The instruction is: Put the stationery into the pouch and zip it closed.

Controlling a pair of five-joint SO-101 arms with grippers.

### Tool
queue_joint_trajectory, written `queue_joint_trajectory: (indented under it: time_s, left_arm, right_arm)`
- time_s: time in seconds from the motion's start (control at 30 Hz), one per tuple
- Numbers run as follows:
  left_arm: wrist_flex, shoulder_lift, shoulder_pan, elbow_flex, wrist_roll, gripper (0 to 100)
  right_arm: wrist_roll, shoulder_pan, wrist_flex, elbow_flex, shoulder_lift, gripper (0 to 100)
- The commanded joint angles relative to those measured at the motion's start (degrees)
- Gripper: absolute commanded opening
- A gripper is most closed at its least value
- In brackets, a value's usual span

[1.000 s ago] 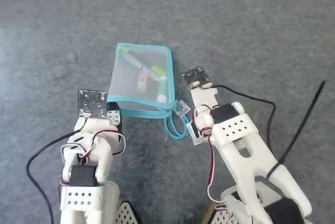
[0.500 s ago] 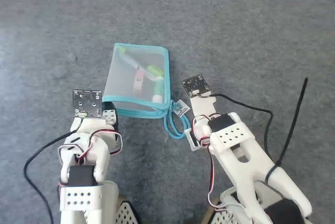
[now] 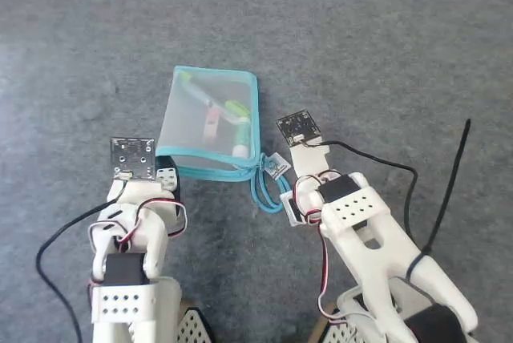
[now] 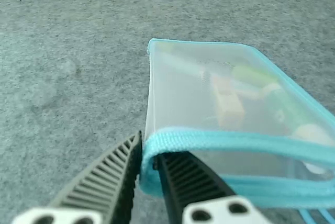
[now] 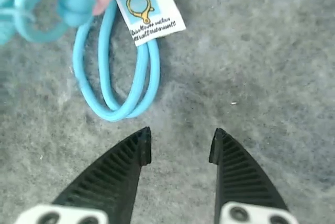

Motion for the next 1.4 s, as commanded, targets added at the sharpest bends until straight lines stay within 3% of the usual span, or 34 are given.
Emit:
queue_joint_trajectory:
  time_s: [0.0, 0.4, 0.6, 0.87, 1.13, 1.37]
  left_arm:
    - [-2.11, -0.79, -0.26, -2.42, 0.88, 1]
    - [-2.02, -0.7, -0.18, -2.42, 0.88, 1]
    - [-2.2, -0.53, -0.09, -2.42, 0.97, 1]
    - [-2.02, -0.7, -0.09, -2.33, 3.16, 1]
    - [-2.2, -0.7, -0.09, -2.07, 3.16, 1]
    - [-2.2, -0.79, -0.09, -1.8, 3.08, 1]
  right_arm:
    - [-0.35, -0.13, -0.92, -0.26, -2.59, 19.1]
    - [-0.44, -0.75, -9.8, -0.35, -2.59, 19.1]
    - [-0.44, -3.56, -9.8, -0.35, -2.86, 19.1]
    - [-0.26, -0.84, -5.58, -0.7, -11.91, 19.1]
    - [-0.26, -8.48, -6.02, 0.35, -19.3, 19.1]
    - [-0.26, -9.36, -28.0, 10.11, -11.65, 19.1]
